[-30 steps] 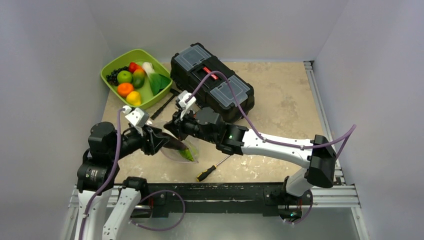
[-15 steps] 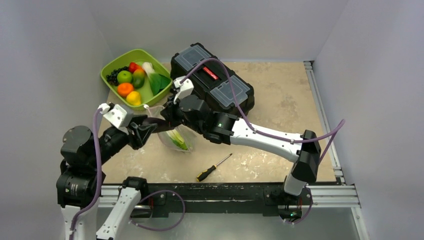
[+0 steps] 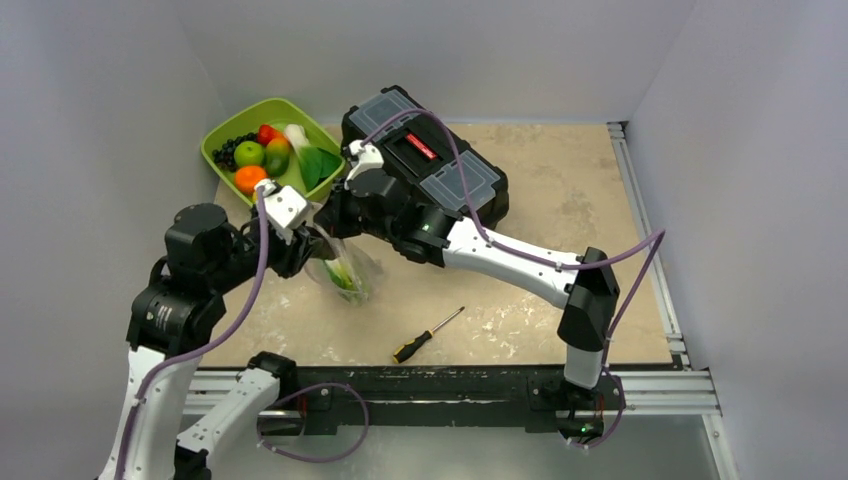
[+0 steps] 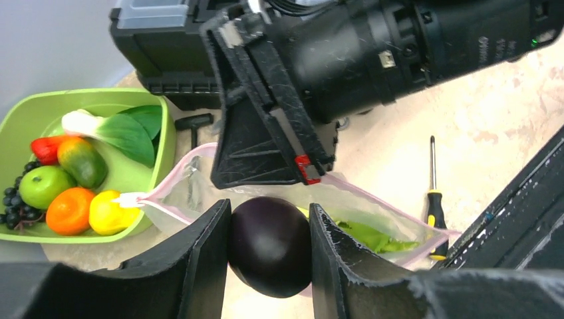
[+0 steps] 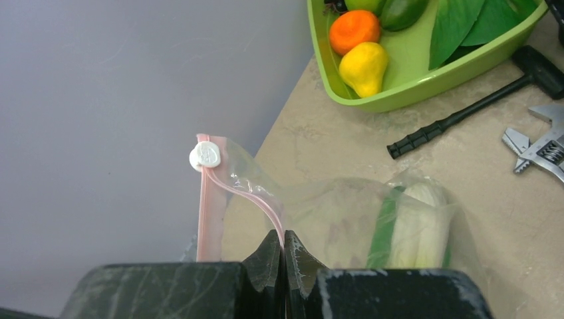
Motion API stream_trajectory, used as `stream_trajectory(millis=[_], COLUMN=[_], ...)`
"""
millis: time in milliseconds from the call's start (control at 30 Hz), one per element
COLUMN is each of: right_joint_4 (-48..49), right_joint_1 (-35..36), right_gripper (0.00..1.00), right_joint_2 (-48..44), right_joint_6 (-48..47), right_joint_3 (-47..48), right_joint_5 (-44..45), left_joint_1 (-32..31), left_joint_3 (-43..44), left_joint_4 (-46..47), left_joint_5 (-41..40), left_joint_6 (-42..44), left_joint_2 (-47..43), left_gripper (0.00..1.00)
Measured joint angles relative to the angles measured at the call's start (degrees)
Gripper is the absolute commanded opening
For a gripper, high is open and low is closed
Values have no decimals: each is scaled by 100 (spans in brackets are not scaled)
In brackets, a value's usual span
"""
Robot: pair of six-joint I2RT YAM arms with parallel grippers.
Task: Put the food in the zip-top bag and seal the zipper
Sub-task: Place the fake vegetable in the zipper food storage bag, then pick up the fake fruit from the bin.
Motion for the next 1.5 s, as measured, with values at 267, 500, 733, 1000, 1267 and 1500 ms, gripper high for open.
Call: stream_trajectory(millis=[267, 500, 733, 1000, 1267, 1500], right_joint_4=[249, 393, 444, 352, 90, -363], right_joint_1=[-398, -560, -570, -570, -496, 35], right_gripper=[0, 0, 0, 0, 0, 0], right_joint_2=[-39, -221, -719, -2004, -2826, -1681], right_joint_6=[249, 354, 232, -35, -525, -863], right_joint_3=[-317, -660, -1108, -2096, -2365, -1351], right_joint_5=[-503, -846, -994, -623, 87, 1222], left_joint_1=[-319, -326, -326, -326, -323, 1290], left_joint_3=[-118, -214, -289, -468, -282, -195], left_joint_4=[-17, 74, 22, -306, -798, -396], left_joint_5=[358, 1172, 785, -1005, -3106, -2610], left_joint_6=[-175, -817, -1928, -3329, -4004, -4151], left_joint_2=[146, -229, -402, -1169, -1080, 404], left_gripper=[81, 79, 82, 88, 91, 82])
